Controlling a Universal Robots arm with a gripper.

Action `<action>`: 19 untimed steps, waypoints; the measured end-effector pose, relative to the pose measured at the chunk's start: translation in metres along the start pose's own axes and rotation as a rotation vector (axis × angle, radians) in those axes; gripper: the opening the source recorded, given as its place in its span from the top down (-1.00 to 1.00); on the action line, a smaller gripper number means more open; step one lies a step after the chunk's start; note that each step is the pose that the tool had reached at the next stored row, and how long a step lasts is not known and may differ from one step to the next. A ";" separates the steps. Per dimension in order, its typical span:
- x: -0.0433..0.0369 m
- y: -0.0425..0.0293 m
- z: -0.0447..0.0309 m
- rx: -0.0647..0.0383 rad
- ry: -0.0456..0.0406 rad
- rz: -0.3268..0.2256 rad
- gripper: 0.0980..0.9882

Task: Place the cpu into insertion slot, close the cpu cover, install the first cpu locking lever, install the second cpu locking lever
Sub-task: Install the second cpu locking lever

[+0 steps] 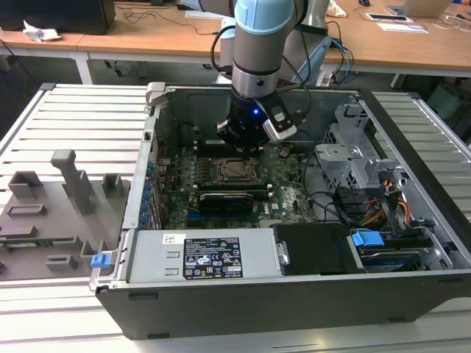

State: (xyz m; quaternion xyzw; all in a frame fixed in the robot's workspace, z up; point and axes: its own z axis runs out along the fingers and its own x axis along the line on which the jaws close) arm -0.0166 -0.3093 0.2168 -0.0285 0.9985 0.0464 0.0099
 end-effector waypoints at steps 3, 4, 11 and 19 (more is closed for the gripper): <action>-0.0004 0.0012 -0.0137 0.000 0.0000 0.000 0.99; -0.0005 0.0018 -0.0195 0.000 -0.0001 0.000 0.99; -0.0001 -0.0108 -0.0391 -0.001 0.0104 0.001 0.99; 0.0023 -0.0495 -0.0321 -0.009 0.0264 0.001 0.99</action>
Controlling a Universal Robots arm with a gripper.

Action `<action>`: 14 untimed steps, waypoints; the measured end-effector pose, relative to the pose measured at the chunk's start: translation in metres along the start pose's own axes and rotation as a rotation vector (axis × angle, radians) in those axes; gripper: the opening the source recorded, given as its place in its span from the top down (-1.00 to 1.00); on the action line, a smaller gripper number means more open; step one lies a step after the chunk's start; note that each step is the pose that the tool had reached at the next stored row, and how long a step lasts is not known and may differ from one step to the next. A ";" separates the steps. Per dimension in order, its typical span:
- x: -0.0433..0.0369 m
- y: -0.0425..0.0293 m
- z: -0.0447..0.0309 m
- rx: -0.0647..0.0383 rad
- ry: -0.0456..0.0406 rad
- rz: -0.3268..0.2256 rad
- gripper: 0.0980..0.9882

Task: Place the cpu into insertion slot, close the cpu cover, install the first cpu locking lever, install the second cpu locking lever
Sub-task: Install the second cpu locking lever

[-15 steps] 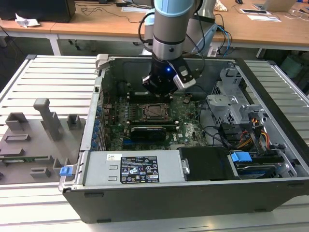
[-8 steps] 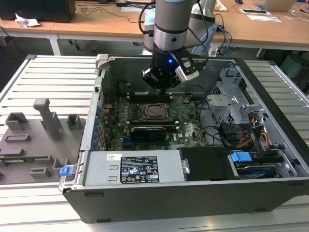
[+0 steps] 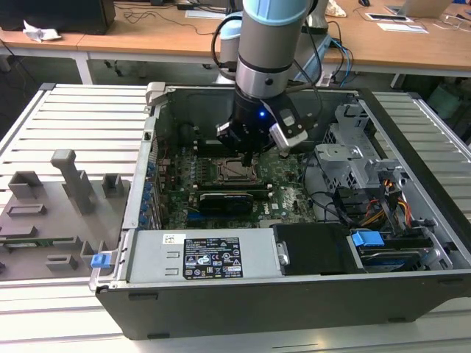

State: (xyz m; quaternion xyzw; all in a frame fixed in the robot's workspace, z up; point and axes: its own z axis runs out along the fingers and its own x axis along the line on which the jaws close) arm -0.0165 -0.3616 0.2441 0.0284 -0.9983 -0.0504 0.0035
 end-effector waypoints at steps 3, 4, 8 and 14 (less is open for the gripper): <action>0.0027 -0.0094 0.0017 -0.001 -0.0001 0.000 0.99; 0.0043 -0.0111 0.0019 -0.001 -0.0001 0.000 0.99; 0.0149 -0.0142 0.0026 -0.002 -0.0002 -0.001 0.99; 0.0297 -0.0146 0.0090 -0.002 0.0002 -0.003 0.99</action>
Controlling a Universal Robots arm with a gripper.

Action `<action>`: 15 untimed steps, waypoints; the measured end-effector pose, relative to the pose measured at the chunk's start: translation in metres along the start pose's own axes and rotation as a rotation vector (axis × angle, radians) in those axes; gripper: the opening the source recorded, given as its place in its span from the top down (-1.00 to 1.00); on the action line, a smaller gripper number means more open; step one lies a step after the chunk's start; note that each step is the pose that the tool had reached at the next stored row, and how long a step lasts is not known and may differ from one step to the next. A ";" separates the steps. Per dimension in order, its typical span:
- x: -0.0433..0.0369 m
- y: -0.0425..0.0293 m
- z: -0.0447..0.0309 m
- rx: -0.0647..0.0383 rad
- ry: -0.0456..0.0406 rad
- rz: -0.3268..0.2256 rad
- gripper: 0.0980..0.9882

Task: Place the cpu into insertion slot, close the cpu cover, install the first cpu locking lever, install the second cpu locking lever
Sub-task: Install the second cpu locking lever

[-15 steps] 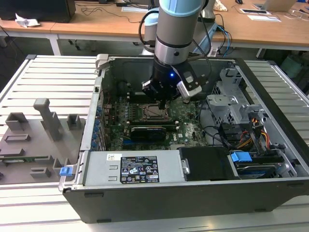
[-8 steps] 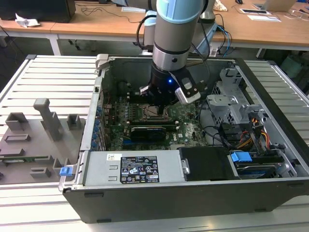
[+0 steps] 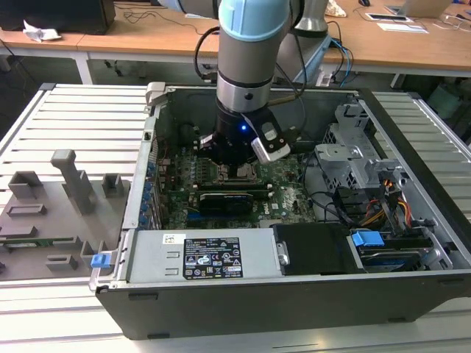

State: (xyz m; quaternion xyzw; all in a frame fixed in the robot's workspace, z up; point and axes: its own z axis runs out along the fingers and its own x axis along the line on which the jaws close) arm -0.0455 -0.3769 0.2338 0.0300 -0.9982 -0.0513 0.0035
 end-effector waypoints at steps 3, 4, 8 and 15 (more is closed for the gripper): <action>0.0035 -0.0005 0.0071 0.000 0.0002 -0.003 0.99; 0.0047 -0.0008 0.0090 -0.002 0.0003 -0.004 0.99; 0.0111 -0.0034 0.0109 -0.005 0.0004 -0.010 0.99; 0.0245 -0.0034 0.0168 -0.023 0.0005 -0.025 0.99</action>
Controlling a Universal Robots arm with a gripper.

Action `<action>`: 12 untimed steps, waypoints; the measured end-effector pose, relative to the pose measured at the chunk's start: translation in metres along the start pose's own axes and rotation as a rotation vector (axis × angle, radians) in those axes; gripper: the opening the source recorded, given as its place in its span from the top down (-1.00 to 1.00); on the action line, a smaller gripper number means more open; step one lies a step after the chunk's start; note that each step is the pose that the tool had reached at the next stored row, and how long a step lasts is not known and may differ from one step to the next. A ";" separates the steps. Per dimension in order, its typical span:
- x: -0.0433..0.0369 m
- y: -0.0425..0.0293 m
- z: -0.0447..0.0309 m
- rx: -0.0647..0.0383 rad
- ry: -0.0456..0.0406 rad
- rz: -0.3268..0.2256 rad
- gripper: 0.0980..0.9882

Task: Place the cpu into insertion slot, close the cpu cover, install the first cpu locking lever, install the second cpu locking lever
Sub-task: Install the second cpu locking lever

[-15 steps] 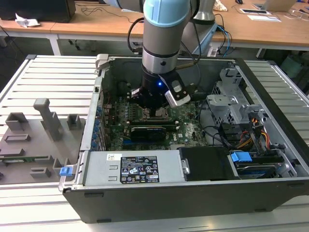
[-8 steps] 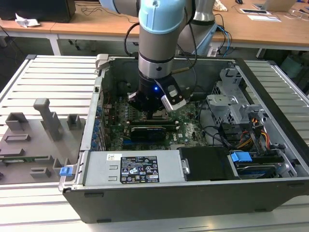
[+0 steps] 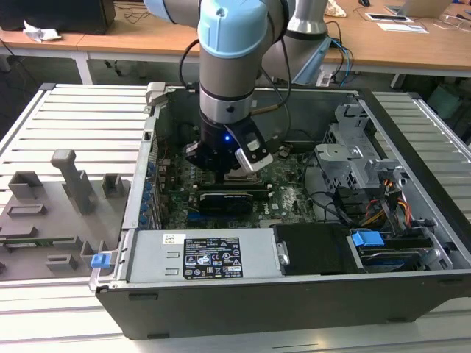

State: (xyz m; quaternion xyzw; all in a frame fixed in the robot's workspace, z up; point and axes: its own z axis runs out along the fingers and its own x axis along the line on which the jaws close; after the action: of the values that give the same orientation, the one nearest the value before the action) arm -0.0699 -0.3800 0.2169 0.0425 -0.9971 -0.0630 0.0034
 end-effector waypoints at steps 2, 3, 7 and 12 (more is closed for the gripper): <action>0.0012 -0.0001 0.0014 -0.010 -0.0009 -0.004 0.99; 0.0013 -0.0003 0.0026 -0.014 -0.0011 -0.006 0.99; 0.0014 -0.0013 0.0066 -0.027 -0.0016 -0.010 0.99; 0.0040 -0.0028 0.0166 -0.073 -0.0041 -0.026 0.99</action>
State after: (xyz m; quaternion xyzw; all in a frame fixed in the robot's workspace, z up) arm -0.0738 -0.3810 0.2001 0.0552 -0.9935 -0.0997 0.0022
